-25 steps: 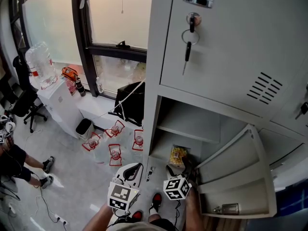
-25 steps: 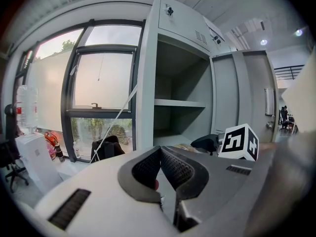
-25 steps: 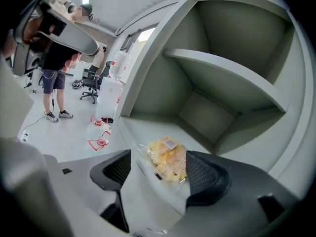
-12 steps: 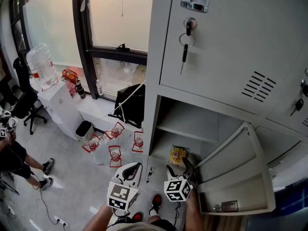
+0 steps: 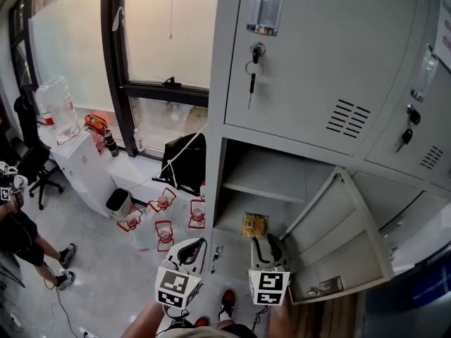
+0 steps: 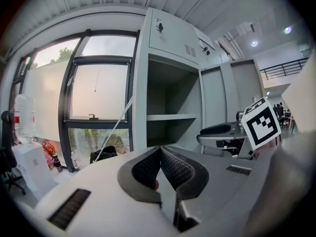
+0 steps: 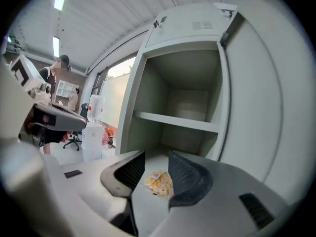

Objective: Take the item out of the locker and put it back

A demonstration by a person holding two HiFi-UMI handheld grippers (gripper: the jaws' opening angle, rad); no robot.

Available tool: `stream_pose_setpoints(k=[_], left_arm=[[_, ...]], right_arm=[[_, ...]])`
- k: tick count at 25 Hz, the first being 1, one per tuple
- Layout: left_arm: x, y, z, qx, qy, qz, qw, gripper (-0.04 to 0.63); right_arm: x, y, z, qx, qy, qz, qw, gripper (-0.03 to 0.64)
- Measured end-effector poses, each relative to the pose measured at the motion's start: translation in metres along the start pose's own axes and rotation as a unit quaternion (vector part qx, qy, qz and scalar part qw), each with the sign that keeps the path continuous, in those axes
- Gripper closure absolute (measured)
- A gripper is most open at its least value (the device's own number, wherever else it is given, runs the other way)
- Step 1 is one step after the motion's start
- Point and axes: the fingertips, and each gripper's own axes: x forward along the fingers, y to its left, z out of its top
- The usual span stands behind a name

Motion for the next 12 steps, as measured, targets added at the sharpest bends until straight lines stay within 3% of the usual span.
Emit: stream_pose_setpoints(k=[12], left_arm=[[-0.036,-0.037,0.007,0.023,-0.023,-0.048,0.9983,0.574]], right_arm=[[-0.100,0.002,0.015,0.066,-0.060,-0.063,0.994,0.557]])
